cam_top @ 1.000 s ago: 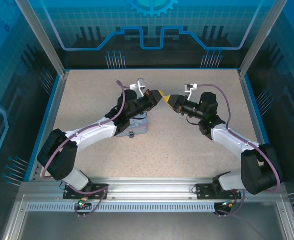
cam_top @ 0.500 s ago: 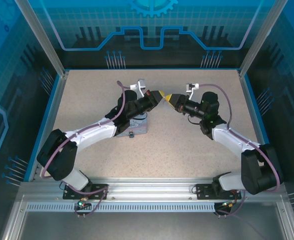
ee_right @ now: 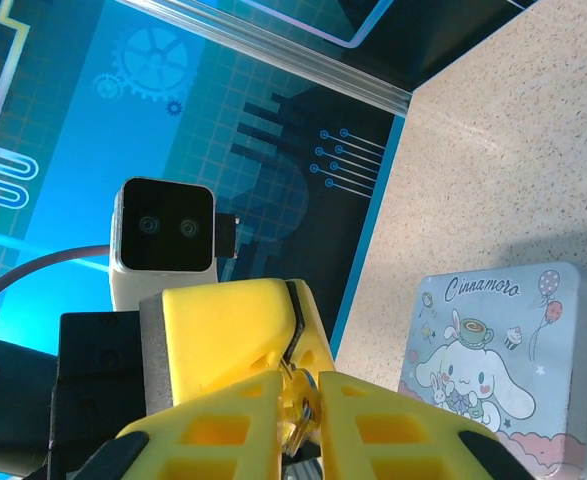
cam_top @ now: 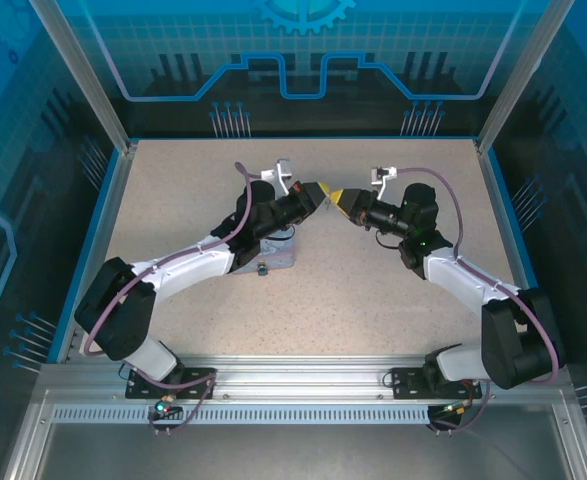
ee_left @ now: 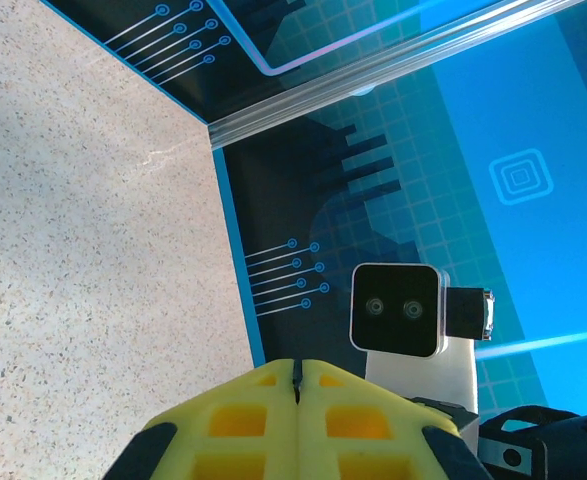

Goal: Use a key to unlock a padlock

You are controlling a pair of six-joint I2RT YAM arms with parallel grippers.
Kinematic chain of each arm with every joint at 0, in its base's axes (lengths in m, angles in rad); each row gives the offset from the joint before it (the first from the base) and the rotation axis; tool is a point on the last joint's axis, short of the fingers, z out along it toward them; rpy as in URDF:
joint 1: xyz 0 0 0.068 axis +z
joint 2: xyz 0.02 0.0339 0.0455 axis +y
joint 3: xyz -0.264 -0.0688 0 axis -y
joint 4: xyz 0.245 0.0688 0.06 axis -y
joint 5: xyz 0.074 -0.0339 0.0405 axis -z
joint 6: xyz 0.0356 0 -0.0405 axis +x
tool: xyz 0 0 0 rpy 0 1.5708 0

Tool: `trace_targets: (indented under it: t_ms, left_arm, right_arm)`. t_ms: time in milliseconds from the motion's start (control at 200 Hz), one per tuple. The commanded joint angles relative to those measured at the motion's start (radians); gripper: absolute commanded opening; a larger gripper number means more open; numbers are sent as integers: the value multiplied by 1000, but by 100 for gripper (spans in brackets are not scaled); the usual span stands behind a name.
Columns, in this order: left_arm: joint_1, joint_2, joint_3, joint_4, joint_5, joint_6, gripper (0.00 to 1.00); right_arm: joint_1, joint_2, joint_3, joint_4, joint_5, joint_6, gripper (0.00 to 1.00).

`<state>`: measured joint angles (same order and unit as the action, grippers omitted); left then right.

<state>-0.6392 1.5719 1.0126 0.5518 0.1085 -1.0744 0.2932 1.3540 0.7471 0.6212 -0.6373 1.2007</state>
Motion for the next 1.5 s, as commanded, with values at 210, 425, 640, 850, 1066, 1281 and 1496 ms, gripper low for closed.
trace_targets:
  t_ms: [210, 425, 640, 850, 1066, 1281, 1496]
  left_arm:
    - [-11, 7, 5, 17, -13, 6, 0]
    - [-12, 7, 1, 14, -14, 7, 0]
    - [24, -41, 10, -53, -12, 35, 39]
    - [87, -190, -10, -291, -38, 137, 79]
    - [159, -366, -98, -614, -128, 256, 99]
    - [238, -437, -208, -839, -220, 309, 99]
    - [259, -460, -339, -820, -287, 274, 99]
  right_arm:
    - [-10, -7, 21, 23, -22, -7, 9]
    - [-14, -8, 17, 20, -23, -8, 0]
    - [-26, -34, -20, -6, -21, -13, 0]
    - [-42, -61, -77, -37, -38, -21, 0]
    - [-48, -94, -110, -161, -54, -84, 0]
    - [-50, -138, -141, -313, -57, -172, 0]
    - [-53, -166, -222, -357, 3, -125, 0]
